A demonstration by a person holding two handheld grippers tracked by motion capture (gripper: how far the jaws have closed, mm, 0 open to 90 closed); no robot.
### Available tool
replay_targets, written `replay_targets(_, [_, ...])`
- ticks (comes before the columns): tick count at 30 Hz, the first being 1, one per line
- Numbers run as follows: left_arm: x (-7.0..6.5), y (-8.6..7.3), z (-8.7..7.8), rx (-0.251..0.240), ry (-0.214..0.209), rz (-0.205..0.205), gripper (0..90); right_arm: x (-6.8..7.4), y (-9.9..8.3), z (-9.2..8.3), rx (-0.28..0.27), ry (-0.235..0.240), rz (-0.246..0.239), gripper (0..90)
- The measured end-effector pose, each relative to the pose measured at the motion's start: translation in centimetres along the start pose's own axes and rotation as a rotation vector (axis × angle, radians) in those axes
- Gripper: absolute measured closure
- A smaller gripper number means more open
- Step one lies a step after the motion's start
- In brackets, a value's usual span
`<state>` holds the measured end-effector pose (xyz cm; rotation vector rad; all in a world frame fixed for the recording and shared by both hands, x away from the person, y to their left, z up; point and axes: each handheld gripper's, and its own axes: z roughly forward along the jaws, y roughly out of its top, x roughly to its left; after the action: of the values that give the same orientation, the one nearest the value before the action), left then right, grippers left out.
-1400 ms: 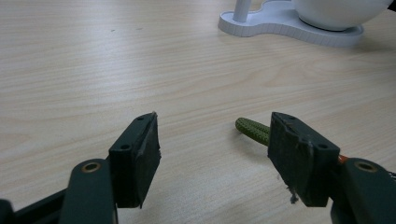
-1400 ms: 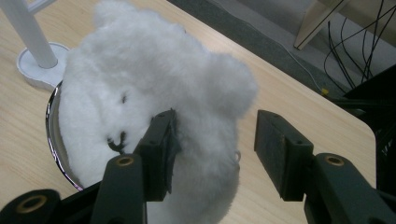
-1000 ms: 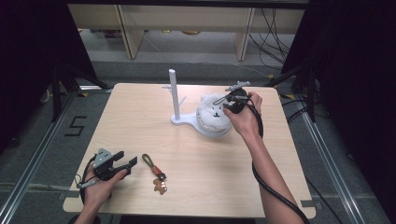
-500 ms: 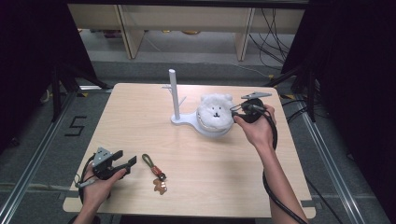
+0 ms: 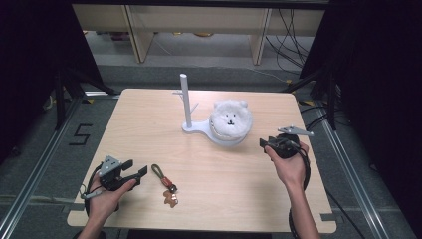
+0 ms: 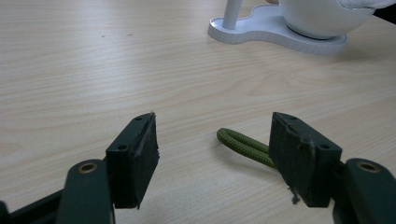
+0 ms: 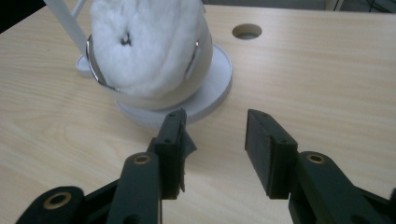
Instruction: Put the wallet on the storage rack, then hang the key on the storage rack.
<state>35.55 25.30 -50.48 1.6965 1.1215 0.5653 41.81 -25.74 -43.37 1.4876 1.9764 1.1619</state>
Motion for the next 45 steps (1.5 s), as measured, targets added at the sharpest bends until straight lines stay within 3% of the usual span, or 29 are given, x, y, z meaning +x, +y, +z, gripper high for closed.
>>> replay_targets(1, [0.0, 0.1, 0.0, -0.011, -0.014, 0.004, 32.5, -0.1, -0.5, -0.1, -0.003, -0.005, 0.007, 59.2])
replay_targets(3, [-0.1, 0.2, -0.2, 0.007, 0.003, -0.012, 32.6, -0.2, -1.0, -0.2, 0.006, -0.017, 0.009, 58.8])
replay_targets(4, [-0.1, 0.4, -0.3, 0.017, -0.010, 0.006, 32.6, -0.5, -1.9, 0.0, 0.006, -0.024, 0.024, 58.4])
replay_targets(6, [-0.2, 0.5, -0.4, 0.031, -0.005, 0.006, 32.9, -0.7, -2.4, 0.3, 0.043, -0.035, 0.010, 57.0])
replay_targets(8, [-0.7, 0.7, -0.8, 0.072, 0.007, -0.057, 33.2, -0.9, -2.7, 0.4, 0.048, -0.038, 0.020, 56.8])
replay_targets(9, [-0.6, 0.9, -0.8, 0.066, -0.003, -0.030, 33.7, -1.0, -2.7, 0.4, 0.049, -0.041, 0.020, 56.8])
replay_targets(10, [-0.8, 1.1, -1.0, 0.081, 0.000, -0.062, 34.2, -1.1, -2.8, 0.4, 0.050, -0.044, 0.021, 56.9])
replay_targets(13, [-0.9, 1.5, -1.0, 0.097, 0.003, -0.059, 35.0, -1.1, -2.8, 0.3, 0.047, -0.046, 0.018, 56.9])
replay_targets(14, [-1.0, 1.9, -1.0, 0.130, 0.003, -0.052, 35.2, -1.0, -2.8, 0.3, 0.051, -0.045, 0.019, 56.5])
replay_targets(15, [-1.0, 1.9, -1.0, 0.130, 0.003, -0.052, 35.3, -1.0, -2.8, 0.3, 0.051, -0.045, 0.019, 56.5])
replay_targets(16, [-1.3, 2.2, -1.0, 0.183, 0.001, -0.072, 35.5, -1.0, -2.8, 0.2, 0.054, -0.038, 0.020, 56.1])
replay_targets(18, [-1.4, 2.4, -0.9, 0.198, -0.003, -0.073, 35.8, -1.0, -2.8, 0.2, 0.057, -0.042, 0.020, 55.9])
replay_targets(19, [-1.5, 2.9, -0.9, 0.258, -0.009, -0.045, 36.5, -1.0, -2.8, 0.1, 0.055, -0.047, 0.021, 55.6])
replay_targets(23, [-1.9, 3.5, -0.5, 0.325, -0.018, -0.055, 36.6, -1.0, -2.8, -0.1, 0.059, -0.043, 0.018, 54.8])
replay_targets(24, [-1.8, 3.7, -0.4, 0.371, -0.023, -0.033, 36.5, -1.0, -2.8, -0.1, 0.065, -0.052, 0.018, 54.3])
replay_targets(26, [-2.2, 4.2, 0.3, 0.438, -0.021, -0.050, 36.4, -1.1, -2.9, 0.0, 0.064, -0.043, 0.021, 54.0])
replay_targets(27, [-2.2, 4.2, 0.3, 0.438, -0.021, -0.050, 36.4, -1.1, -2.9, 0.0, 0.064, -0.043, 0.021, 54.0])
replay_targets(28, [-2.8, 4.4, 0.9, 0.455, -0.006, -0.085, 36.3, -1.1, -2.9, 0.0, 0.067, -0.041, 0.022, 53.8])
replay_targets(30, [-3.4, 4.5, 1.5, 0.478, 0.003, -0.113, 36.1, -1.2, -2.9, 0.1, 0.070, -0.049, 0.024, 53.6])
replay_targets(31, [-3.4, 4.7, 1.8, 0.510, -0.017, -0.109, 35.9, -1.3, -2.9, 0.0, 0.070, -0.041, 0.023, 53.5])
replay_targets(33, [-3.7, 4.7, 2.1, 0.524, -0.018, -0.111, 35.8, -1.3, -2.9, 0.0, 0.069, -0.041, 0.028, 53.2])
replay_targets(35, [-4.3, 4.7, 2.9, 0.582, -0.022, -0.137, 35.4, -1.4, -2.9, 0.0, 0.070, -0.053, 0.024, 53.0])
replay_targets(36, [-4.6, 4.7, 3.2, 0.596, -0.024, -0.157, 35.4, -1.6, -3.0, 0.1, 0.059, -0.056, -0.003, 52.9])
replay_targets(38, [-4.9, 4.6, 3.7, 0.613, -0.028, -0.155, 35.2, -1.4, -2.9, 0.0, 0.076, -0.053, 0.021, 52.8])
replay_targets(40, [-5.1, 4.4, 4.1, 0.639, -0.031, -0.161, 35.1, -1.6, -3.0, 0.1, 0.068, -0.054, -0.002, 52.8])
replay_targets(45, [-5.2, 4.2, 4.6, 0.686, -0.012, -0.177, 34.7, -1.6, -3.0, 0.1, 0.074, -0.043, 0.019, 52.5])
